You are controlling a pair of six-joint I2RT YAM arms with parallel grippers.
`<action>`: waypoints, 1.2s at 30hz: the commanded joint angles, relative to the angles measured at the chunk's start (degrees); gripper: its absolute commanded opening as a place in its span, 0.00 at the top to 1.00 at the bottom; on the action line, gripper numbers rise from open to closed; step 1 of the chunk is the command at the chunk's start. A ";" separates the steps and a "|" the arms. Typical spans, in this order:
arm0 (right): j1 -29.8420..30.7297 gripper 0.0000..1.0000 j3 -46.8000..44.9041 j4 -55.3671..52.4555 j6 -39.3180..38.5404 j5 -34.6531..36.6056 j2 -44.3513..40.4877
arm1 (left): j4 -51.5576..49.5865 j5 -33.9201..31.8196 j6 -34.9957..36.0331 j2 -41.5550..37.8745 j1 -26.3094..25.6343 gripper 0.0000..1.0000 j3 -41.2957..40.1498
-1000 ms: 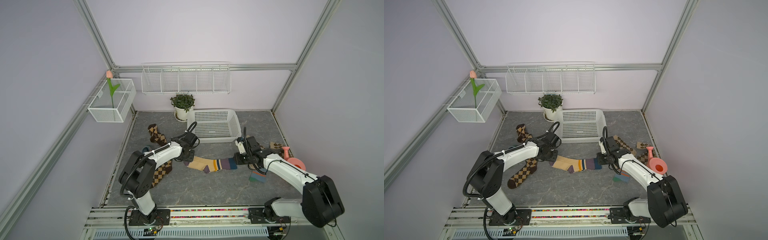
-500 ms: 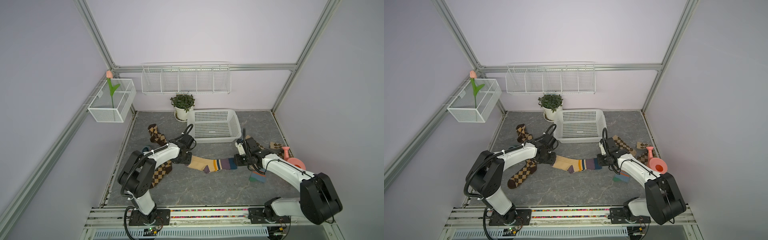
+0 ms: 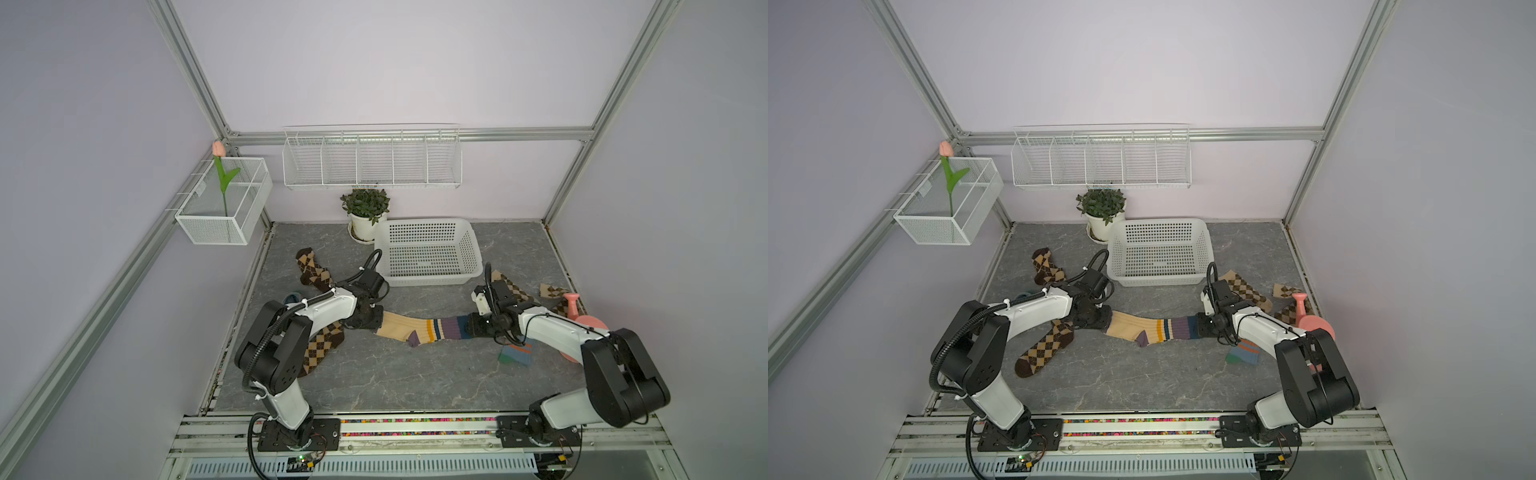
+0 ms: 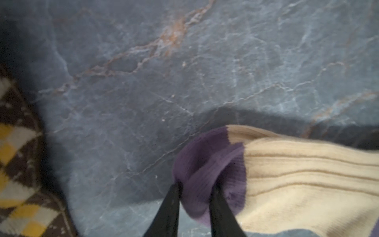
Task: Place the socks together as a pair
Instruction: Pick up a pair of socks from the center of the board.
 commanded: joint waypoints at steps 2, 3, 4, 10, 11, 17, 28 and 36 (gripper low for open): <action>-0.06 0.53 -2.51 4.61 2.33 -6.49 1.97 | 0.44 0.61 -0.08 0.71 0.03 0.81 -0.88; -0.02 0.53 -2.95 5.53 2.74 -7.10 1.92 | 0.68 0.68 -0.10 0.64 0.07 0.84 -1.05; -0.07 0.53 -3.28 6.20 3.06 -7.86 2.08 | 0.84 0.70 -0.12 0.62 0.08 0.86 -1.15; 0.17 0.63 -3.66 7.60 3.58 -9.98 3.50 | 1.97 1.48 -0.22 0.84 0.02 1.00 -1.23; 0.15 0.67 -3.67 7.52 3.58 -9.67 3.39 | 2.15 1.62 -0.31 0.88 0.01 1.00 -1.21; 0.43 0.89 -3.83 7.56 3.76 -8.30 2.77 | 2.87 2.10 -0.39 0.67 0.08 1.00 -1.48; 0.43 0.93 -2.17 2.84 3.87 -7.50 -8.12 | -0.78 1.49 -1.35 -8.88 0.05 1.00 1.75; 0.31 0.93 1.77 -1.98 3.32 -7.09 -13.13 | -4.71 2.52 -0.81 -13.58 0.08 1.00 7.39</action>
